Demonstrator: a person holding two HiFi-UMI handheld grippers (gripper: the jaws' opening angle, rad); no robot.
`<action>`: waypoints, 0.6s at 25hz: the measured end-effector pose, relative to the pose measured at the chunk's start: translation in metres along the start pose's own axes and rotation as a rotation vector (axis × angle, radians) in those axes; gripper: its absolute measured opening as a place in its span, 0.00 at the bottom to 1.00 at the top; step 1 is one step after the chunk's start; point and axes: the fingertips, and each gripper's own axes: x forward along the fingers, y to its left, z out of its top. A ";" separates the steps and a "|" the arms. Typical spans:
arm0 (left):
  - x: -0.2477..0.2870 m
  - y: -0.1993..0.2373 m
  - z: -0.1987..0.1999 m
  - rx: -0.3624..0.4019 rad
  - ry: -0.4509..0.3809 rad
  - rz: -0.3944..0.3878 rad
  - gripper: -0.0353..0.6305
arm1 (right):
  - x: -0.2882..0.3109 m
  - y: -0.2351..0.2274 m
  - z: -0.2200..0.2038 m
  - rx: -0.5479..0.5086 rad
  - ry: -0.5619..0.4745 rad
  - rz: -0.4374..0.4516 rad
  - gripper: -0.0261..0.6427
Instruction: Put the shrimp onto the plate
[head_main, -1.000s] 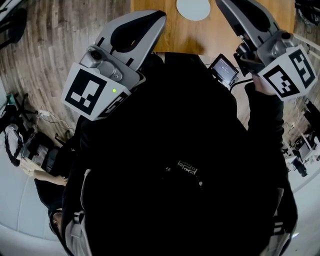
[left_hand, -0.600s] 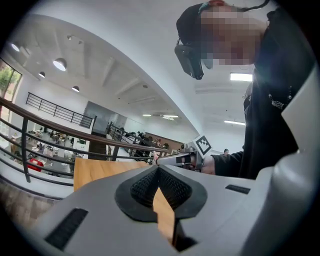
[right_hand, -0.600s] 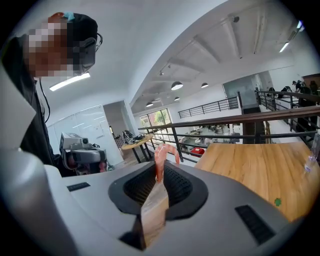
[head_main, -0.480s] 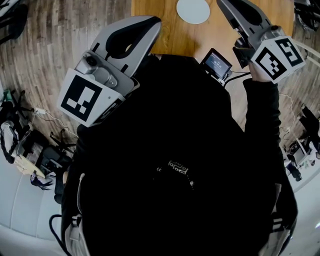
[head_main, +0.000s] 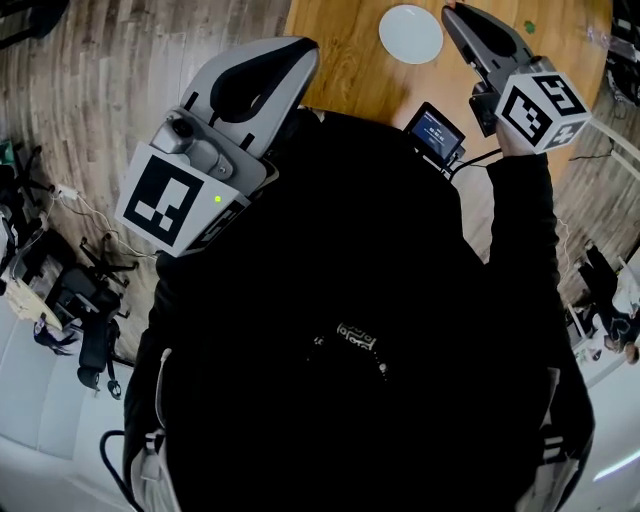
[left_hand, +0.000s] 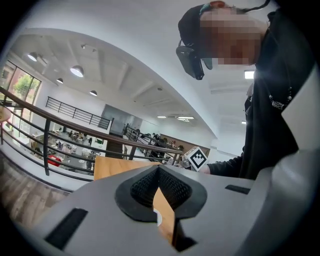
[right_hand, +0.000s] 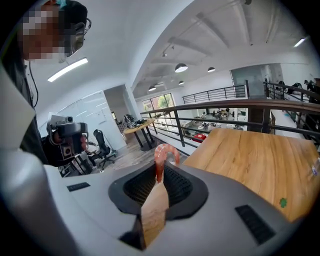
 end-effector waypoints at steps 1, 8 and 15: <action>-0.001 0.001 0.000 -0.007 -0.003 0.008 0.06 | 0.003 -0.001 -0.003 -0.001 0.010 0.003 0.13; -0.003 0.000 -0.010 -0.024 0.015 0.047 0.06 | 0.004 -0.016 -0.022 -0.032 0.072 0.005 0.13; -0.006 0.000 -0.020 -0.058 -0.003 0.075 0.06 | 0.016 -0.035 -0.048 -0.045 0.126 -0.002 0.13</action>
